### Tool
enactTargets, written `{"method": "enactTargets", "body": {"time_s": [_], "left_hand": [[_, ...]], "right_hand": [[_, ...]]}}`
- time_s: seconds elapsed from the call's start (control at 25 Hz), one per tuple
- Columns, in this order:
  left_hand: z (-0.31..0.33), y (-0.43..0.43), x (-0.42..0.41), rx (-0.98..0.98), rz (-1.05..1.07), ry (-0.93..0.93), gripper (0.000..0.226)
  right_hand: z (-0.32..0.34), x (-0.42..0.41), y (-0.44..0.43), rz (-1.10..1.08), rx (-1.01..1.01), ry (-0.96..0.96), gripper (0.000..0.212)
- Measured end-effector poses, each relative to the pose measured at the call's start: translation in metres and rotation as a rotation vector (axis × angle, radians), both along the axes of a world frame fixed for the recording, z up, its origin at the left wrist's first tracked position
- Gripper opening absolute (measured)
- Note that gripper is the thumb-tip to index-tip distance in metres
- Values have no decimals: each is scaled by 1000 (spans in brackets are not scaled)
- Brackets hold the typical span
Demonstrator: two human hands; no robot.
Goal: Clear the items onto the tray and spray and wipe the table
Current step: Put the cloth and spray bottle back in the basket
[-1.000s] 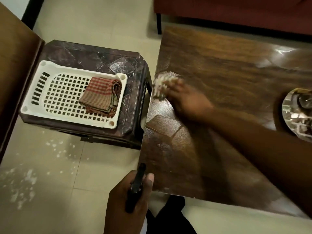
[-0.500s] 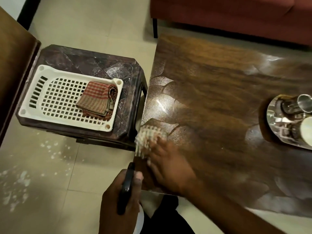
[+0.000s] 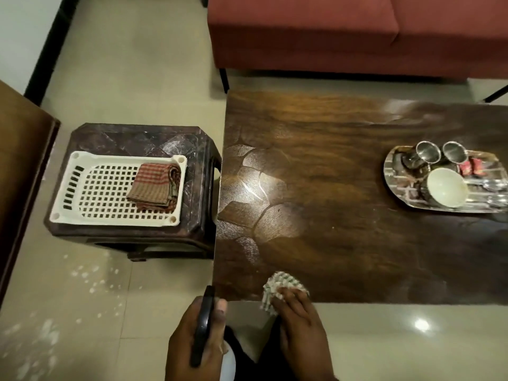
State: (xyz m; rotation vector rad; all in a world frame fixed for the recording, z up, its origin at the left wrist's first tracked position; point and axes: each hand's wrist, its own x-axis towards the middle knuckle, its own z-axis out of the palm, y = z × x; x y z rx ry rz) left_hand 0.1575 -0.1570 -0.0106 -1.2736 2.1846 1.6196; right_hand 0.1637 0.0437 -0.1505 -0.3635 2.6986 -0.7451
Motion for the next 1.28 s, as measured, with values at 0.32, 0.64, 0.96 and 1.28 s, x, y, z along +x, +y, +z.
{"method": "enactTargets", "body": {"time_s": [0.32,0.64,0.96,1.28], "left_hand": [[108,-17,40,-29,-25,114,31],[210,-45,94,-113,192,-3,51],[260,-84,110,-292,186,168,59],[261,-199,66,-259,-10,349,16]], "right_hand": [[139,-24,-57,-946,-1076,-1043,38],[250,-14,23,-815,-1133,-1108,48],[307,-27,-23,-734,-1115,-967,49],[333,-45,-141,-663,-1131,-906,46]]}}
